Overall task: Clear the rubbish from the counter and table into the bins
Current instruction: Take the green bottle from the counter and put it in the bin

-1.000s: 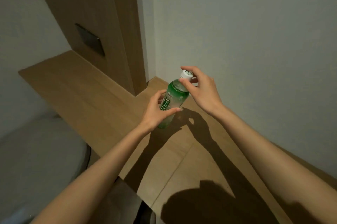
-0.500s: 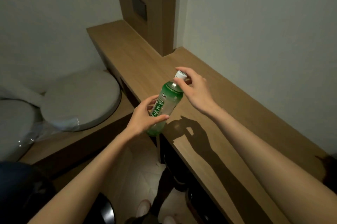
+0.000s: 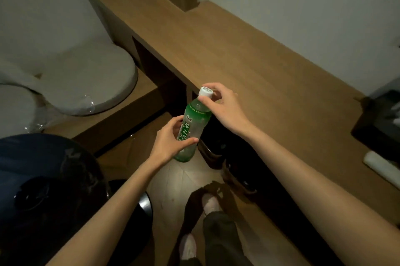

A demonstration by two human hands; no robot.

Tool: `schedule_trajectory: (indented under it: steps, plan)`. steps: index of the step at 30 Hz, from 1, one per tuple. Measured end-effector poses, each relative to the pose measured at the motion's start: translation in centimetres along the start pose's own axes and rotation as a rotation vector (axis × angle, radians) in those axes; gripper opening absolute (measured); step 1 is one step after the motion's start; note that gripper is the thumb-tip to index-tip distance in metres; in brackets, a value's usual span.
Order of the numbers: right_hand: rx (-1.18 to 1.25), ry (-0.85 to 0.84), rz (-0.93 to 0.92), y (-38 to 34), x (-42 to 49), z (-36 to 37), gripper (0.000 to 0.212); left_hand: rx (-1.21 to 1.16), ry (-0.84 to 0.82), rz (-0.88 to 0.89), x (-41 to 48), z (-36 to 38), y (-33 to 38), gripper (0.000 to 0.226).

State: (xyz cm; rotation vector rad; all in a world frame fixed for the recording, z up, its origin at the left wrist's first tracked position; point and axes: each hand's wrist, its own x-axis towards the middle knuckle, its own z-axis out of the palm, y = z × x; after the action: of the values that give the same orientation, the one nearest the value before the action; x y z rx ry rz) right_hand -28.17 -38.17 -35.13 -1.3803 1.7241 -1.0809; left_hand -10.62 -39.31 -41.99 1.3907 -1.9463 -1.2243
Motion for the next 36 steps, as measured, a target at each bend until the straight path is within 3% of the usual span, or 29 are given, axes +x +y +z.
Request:
schedule_trajectory:
  steps: [5, 10, 16, 25, 30, 36]
  plan:
    - [-0.073, -0.056, 0.058, 3.8, -6.4, 0.7, 0.026, -0.004, -0.122, -0.063, -4.0, 3.8, -3.2, 0.063]
    - [-0.077, -0.05, 0.136, 9.1, -10.5, 0.5, 0.028, -0.08, -0.15, -0.188, -4.8, 8.4, -5.5, 0.039]
    - [-0.134, 0.028, 0.139, 19.7, -12.9, 1.7, 0.031, -0.084, -0.167, -0.193, -3.6, 15.4, -10.3, 0.039]
    - [-0.391, 0.091, 0.031, 38.3, -12.7, 3.5, 0.031, 0.211, -0.223, -0.057, 1.4, 30.7, -21.7, 0.059]
    - [-0.382, 0.174, 0.201, 47.1, -10.7, 4.2, 0.02, 0.337, -0.228, 0.086, 4.3, 38.1, -27.3, 0.062]
    - [-0.415, 0.289, 0.239, 56.2, -7.2, 5.4, 0.03, 0.538, -0.246, 0.238, 7.1, 42.5, -32.8, 0.055]
